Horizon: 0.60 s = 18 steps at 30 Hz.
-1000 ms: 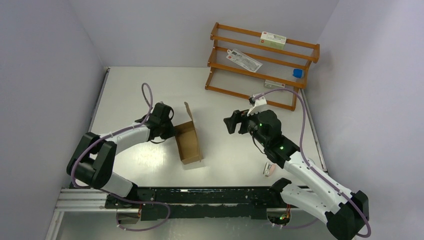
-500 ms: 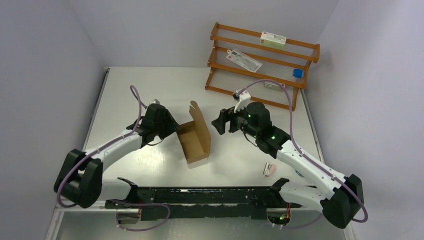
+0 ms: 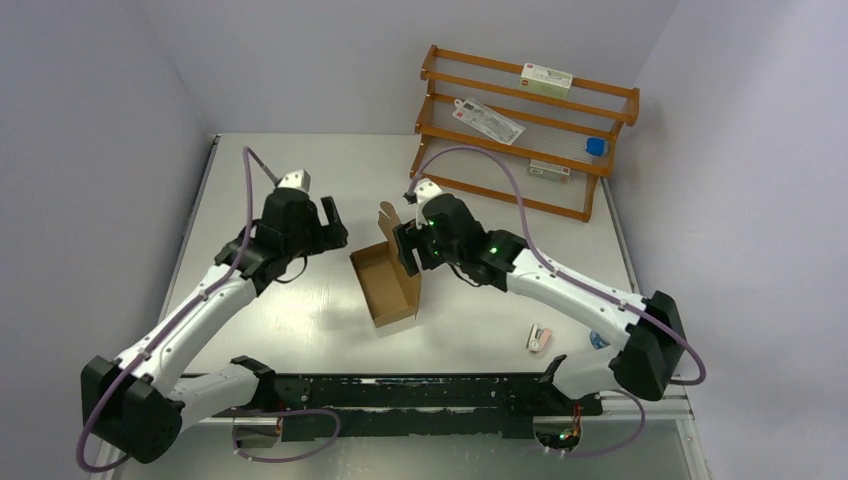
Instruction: Fold the paper box
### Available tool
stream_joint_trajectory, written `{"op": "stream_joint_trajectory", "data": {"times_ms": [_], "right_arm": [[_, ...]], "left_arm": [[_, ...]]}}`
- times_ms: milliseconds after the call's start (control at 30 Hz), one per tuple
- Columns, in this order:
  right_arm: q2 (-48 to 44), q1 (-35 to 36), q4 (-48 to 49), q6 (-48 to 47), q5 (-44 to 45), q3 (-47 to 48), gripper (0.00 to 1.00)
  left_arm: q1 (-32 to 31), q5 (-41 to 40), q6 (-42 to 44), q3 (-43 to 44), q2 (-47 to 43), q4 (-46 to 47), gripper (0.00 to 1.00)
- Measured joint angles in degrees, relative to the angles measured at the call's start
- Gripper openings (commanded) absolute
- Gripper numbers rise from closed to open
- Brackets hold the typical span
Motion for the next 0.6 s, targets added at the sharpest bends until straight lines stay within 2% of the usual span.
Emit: {"op": "stream_joint_trajectory", "data": {"times_ms": [200,333,533,600], "right_arm": [[6.43,2.51,-6.32,-0.87,3.80,5.25,0.56],[10.12,3.13,-9.27,-1.99,5.31,8.52,0.40],[15.96,3.10,-13.64,-6.56,6.49,14.82,0.30],[17.64,3.10,-15.04,-9.07,6.69,17.05,0.19]], "left_arm": [[0.17,-3.08,11.37,7.28,-4.17,-3.32,0.89],[0.20,-4.26,17.53,6.97,-7.21,-3.85,0.89],[0.90,-4.68,21.49,4.15,-10.34,-4.52,0.89],[1.14,-4.90,21.94,4.11,-10.80,-4.68,0.89]]}}
